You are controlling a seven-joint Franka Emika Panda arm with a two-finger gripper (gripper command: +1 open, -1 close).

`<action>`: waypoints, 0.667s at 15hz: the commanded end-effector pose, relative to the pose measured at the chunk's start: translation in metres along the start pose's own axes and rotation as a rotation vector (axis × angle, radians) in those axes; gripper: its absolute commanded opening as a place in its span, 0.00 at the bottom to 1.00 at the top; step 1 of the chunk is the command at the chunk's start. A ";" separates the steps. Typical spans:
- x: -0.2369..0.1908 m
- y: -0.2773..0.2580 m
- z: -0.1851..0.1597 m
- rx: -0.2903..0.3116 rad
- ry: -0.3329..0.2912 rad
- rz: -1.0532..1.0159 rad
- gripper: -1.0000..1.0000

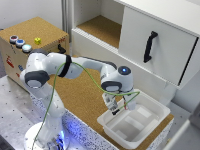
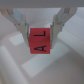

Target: Place the grasped pink object inside the box

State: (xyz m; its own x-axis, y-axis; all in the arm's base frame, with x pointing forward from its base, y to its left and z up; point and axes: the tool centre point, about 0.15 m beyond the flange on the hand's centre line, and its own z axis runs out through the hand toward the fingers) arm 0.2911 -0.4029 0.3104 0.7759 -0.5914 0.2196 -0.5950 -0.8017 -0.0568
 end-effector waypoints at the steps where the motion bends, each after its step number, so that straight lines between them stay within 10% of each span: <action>1: -0.003 0.031 0.039 -0.016 -0.020 0.182 0.00; 5: -0.011 0.023 0.060 -0.046 -0.063 0.262 0.00; 6: -0.011 0.019 0.063 -0.054 -0.072 0.270 1.00; 10: 0.000 0.010 0.054 -0.111 -0.016 0.272 1.00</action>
State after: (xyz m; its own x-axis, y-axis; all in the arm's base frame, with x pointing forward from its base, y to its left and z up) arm 0.2827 -0.4185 0.2584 0.6218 -0.7716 0.1340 -0.7743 -0.6314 -0.0430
